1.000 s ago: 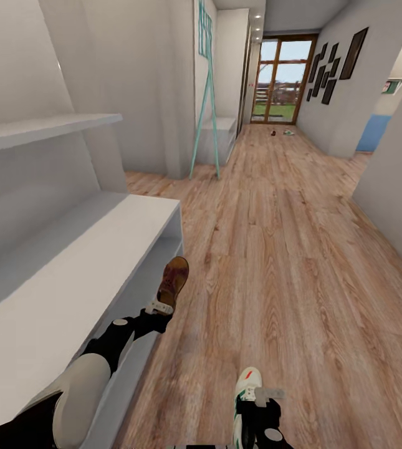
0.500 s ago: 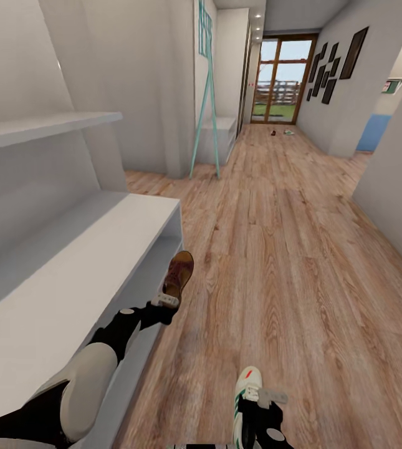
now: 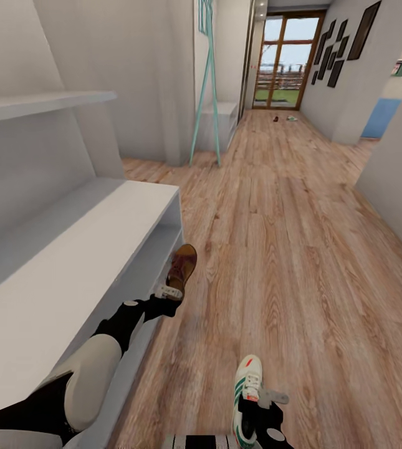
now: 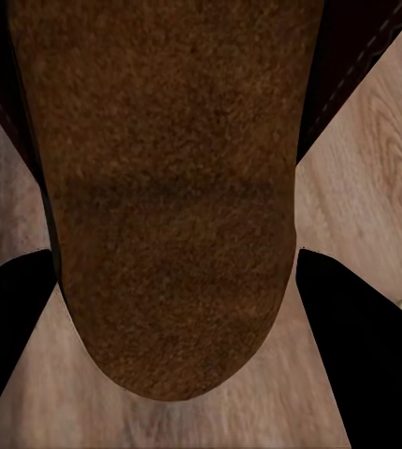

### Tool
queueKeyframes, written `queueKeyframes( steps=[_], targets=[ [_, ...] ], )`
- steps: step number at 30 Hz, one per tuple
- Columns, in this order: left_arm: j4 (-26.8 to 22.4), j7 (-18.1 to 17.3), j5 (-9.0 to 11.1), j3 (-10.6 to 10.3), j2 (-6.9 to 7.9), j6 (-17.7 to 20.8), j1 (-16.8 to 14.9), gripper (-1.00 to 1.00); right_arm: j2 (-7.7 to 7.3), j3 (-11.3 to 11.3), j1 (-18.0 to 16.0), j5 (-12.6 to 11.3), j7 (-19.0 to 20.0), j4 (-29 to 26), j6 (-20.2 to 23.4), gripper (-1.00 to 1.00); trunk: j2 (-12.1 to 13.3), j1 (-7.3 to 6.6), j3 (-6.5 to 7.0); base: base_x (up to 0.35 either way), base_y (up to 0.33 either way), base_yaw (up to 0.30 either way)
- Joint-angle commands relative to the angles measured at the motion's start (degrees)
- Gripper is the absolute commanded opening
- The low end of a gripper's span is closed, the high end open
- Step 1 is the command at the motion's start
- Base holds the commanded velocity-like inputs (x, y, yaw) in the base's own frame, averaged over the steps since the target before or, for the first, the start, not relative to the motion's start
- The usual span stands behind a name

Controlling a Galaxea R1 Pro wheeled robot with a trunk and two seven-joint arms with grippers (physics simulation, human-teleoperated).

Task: Pick up the two gym shoes and the two sandals from the corridor floor and place them onto the hallstand (shoe rack) in the corridor, making sure they are on the rack and not on the floor. Arrange them so the two gym shoes are next to each other and the two sandals are next to each other.

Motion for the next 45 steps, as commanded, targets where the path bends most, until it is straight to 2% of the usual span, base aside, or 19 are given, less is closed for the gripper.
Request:
queueKeyframes(
  steps=[1,4,13,17,22,45],
  targets=[
    [-0.17,-0.35,-0.11,0.5,-0.12,0.47,-0.1,-1.0,0.05,-0.45,-0.04,0.6,-0.11,0.04,-0.16,1.0,-0.04,0.01,-0.36,0.0,0.0,0.0],
    [-0.17,-0.35,-0.08,0.5,-0.32,0.48,-0.28,-1.0,0.05,-0.46,-0.02,0.59,-0.11,0.04,-0.16,1.0,-0.06,0.06,-1.0,0.0,0.0,0.0],
    [-0.06,-0.53,-0.02,0.53,-0.94,0.56,-0.44,-1.0,0.05,-0.46,-0.04,0.56,-0.09,0.04,-0.03,1.0,-0.06,0.06,-1.06,0.0,0.0,0.0],
    [-0.02,-1.71,-0.04,0.55,-1.06,0.56,-0.45,-1.0,0.05,-0.46,-0.04,0.59,-0.05,0.04,0.0,1.0,-0.06,0.06,-1.06,0.0,0.0,0.0],
    [0.0,-3.45,-0.14,0.53,-1.04,0.64,-0.41,-1.0,0.05,-0.46,-0.04,0.58,-0.03,0.04,0.02,1.0,-0.06,0.06,-1.06,0.0,0.0,0.0],
    [0.0,-3.79,-0.28,0.55,-0.78,0.65,0.14,-1.0,0.05,-0.29,-0.02,0.6,0.15,0.04,-0.07,1.0,-0.06,0.06,-1.06,0.0,0.0,0.0]
  ],
)
